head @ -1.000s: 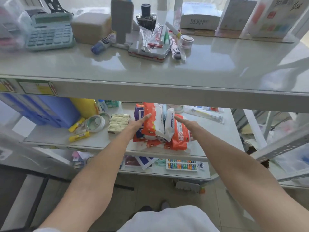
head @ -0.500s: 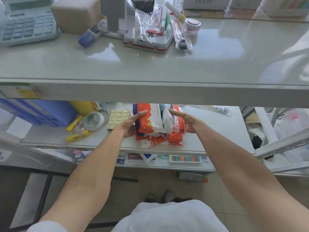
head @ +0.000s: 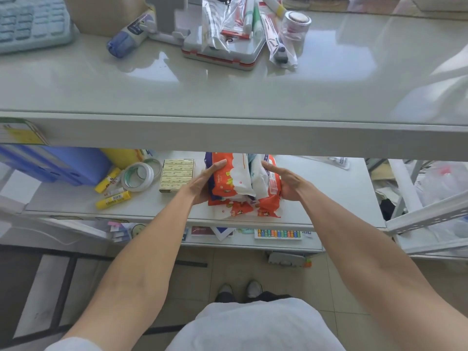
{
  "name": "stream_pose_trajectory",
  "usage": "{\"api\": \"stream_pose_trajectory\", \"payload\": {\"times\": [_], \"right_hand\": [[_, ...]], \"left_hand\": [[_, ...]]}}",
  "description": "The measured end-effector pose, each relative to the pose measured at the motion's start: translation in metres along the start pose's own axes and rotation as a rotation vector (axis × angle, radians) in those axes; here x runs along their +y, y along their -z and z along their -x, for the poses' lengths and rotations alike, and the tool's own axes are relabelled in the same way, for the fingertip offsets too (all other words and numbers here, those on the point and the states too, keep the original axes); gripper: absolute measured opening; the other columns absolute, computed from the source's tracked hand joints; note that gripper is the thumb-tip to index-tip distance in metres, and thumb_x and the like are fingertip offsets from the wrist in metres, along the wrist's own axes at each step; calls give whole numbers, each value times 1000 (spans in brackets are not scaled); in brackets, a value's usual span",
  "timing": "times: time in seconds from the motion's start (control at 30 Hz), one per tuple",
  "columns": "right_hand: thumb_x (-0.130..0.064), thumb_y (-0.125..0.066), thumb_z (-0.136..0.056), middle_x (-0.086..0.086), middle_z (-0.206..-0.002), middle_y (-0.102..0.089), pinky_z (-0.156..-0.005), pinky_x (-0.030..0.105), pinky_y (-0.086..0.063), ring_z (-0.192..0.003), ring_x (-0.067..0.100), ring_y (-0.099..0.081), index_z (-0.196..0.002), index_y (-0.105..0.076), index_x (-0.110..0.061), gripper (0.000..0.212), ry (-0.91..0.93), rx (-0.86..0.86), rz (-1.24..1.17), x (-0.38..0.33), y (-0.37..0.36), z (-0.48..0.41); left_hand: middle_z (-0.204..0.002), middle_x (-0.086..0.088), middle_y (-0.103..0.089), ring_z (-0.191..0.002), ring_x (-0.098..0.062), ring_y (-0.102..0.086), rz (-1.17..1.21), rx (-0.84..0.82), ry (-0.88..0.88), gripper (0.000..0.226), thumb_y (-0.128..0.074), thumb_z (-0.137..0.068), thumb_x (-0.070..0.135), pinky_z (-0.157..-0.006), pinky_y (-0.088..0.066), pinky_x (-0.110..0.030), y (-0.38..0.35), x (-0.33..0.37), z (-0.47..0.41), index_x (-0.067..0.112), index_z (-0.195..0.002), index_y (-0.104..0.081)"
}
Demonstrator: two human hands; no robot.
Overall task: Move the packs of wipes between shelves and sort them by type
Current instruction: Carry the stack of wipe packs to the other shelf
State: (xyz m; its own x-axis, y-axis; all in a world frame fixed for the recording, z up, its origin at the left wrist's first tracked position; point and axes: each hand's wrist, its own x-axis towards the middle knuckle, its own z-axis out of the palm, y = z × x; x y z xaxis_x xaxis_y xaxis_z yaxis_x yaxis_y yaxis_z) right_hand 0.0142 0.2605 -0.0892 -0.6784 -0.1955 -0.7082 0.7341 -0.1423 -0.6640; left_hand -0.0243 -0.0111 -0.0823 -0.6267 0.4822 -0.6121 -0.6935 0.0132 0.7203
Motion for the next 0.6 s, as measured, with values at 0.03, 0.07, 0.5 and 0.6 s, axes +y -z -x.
{"api": "stream_pose_trajectory", "payload": {"times": [0.03, 0.07, 0.5, 0.6], "right_hand": [[-55, -75, -86, 13, -125, -74, -111, 54, -49, -111, 32, -72, -134, -62, -18, 62, 10, 1, 0, 1, 0, 1], [-56, -74, -86, 13, -124, -74, -109, 54, -50, -108, 32, -73, -136, -61, -19, 63, 25, -3, 2, 0, -1, 2], [-63, -68, -88, 14, -138, -68, -109, 56, -50, -126, 37, -66, -140, -57, -27, 64, 107, 3, -82, 21, 5, 18], [-60, -66, -91, 14, -136, -69, -108, 56, -51, -125, 37, -66, -141, -58, -25, 62, 125, 2, -115, 27, 4, 25]], "left_hand": [[-132, -12, -70, -116, -31, -70, 11, 0, -15, 104, -90, -55, 62, -88, -60, -45, -2, -2, -1, 21, -143, -52], [-133, -12, -69, -118, -32, -70, 28, 3, -33, 105, -90, -55, 62, -89, -60, -46, -3, -4, -2, 21, -143, -52], [-138, -11, -66, -119, -31, -69, -56, 12, -26, 115, -87, -51, 72, -94, -59, -52, -27, -3, 4, 27, -148, -44], [-138, -12, -65, -119, -32, -69, -87, -2, -25, 116, -88, -51, 71, -92, -60, -52, -29, 0, 6, 26, -148, -42]]}}
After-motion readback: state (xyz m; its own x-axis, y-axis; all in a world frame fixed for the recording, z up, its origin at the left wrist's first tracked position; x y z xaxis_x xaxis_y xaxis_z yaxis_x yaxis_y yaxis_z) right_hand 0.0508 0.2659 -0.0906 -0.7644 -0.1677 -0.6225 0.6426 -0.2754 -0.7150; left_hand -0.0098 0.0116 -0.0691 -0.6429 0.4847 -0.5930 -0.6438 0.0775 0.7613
